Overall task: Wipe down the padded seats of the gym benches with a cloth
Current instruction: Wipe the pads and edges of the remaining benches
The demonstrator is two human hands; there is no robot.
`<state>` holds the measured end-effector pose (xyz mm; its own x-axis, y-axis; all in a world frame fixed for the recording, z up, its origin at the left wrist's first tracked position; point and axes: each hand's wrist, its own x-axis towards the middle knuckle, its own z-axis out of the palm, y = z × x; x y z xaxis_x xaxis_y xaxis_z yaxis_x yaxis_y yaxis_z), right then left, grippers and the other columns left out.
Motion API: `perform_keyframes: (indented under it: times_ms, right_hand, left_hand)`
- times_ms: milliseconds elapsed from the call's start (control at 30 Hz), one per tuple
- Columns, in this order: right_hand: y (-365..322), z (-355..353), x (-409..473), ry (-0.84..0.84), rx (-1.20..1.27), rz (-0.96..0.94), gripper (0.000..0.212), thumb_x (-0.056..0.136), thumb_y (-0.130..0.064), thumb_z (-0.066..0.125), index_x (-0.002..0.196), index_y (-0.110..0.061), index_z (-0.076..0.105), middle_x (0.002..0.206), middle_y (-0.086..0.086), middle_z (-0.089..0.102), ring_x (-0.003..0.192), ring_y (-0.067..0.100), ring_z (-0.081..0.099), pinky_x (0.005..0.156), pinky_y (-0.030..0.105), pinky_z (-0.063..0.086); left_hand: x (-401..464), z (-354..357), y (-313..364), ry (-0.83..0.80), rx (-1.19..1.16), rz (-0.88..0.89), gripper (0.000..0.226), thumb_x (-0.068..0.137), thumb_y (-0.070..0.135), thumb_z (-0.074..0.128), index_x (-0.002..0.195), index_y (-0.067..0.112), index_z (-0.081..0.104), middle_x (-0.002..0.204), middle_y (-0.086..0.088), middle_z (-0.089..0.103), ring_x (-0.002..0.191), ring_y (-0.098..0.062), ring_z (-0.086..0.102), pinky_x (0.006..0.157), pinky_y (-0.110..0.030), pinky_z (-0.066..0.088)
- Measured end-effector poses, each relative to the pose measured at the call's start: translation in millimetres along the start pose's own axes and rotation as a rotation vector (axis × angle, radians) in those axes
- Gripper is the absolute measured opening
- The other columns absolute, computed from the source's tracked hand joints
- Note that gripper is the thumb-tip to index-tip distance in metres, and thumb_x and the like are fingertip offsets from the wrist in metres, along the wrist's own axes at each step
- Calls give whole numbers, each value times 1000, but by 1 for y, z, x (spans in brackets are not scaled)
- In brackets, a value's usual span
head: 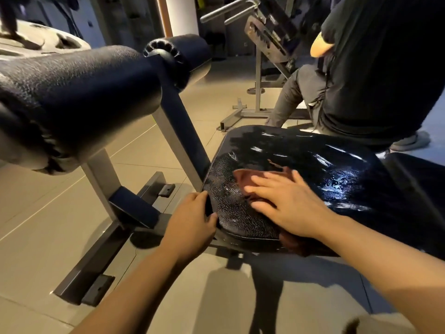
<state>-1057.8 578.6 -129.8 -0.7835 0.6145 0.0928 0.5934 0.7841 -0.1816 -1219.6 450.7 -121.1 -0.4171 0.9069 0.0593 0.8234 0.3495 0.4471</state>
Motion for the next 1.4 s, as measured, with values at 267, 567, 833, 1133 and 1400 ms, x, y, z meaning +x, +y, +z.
perform_keyframes:
  times_ms: [267, 567, 833, 1133, 1400]
  right_hand:
    - [-36, 8, 6, 143, 37, 128, 42, 100, -43, 39, 138, -27, 51, 151, -6, 41, 140, 15, 33, 115, 35, 26]
    - [-66, 9, 14, 44, 81, -176, 42, 104, -37, 34, 144, -32, 42, 156, -11, 31, 145, 9, 21, 119, 35, 6]
    - [2, 8, 12, 111, 28, 282, 41, 100, -44, 39, 140, -38, 46, 155, -11, 33, 143, 14, 28, 116, 43, 24]
    - [-87, 19, 20, 137, 53, -151, 42, 102, -34, 39, 142, -26, 47, 152, -6, 39, 141, 13, 30, 117, 35, 24]
    - [-19, 7, 29, 133, 48, 168, 41, 102, -37, 40, 139, -24, 50, 151, -4, 40, 139, 15, 33, 112, 29, 24]
  left_hand:
    - [-6, 0, -2, -31, 1, -3, 59, 99, 32, 48, 151, 25, 21, 155, 4, 30, 140, -12, 29, 112, -25, 23]
    - [-11, 4, -1, 16, -48, -33, 53, 96, 30, 54, 145, 25, 33, 148, 6, 41, 132, -10, 41, 109, -24, 30]
    - [-14, -2, -7, -3, -42, 5, 57, 96, 30, 55, 147, 23, 31, 150, 4, 38, 136, -12, 35, 110, -23, 25]
    - [-13, 4, -9, 32, -62, -49, 48, 97, 30, 53, 142, 25, 39, 144, 5, 46, 128, -11, 44, 107, -25, 32]
    - [-14, 2, -6, 13, -53, -18, 51, 96, 31, 55, 143, 23, 37, 148, 2, 40, 133, -13, 37, 108, -27, 28]
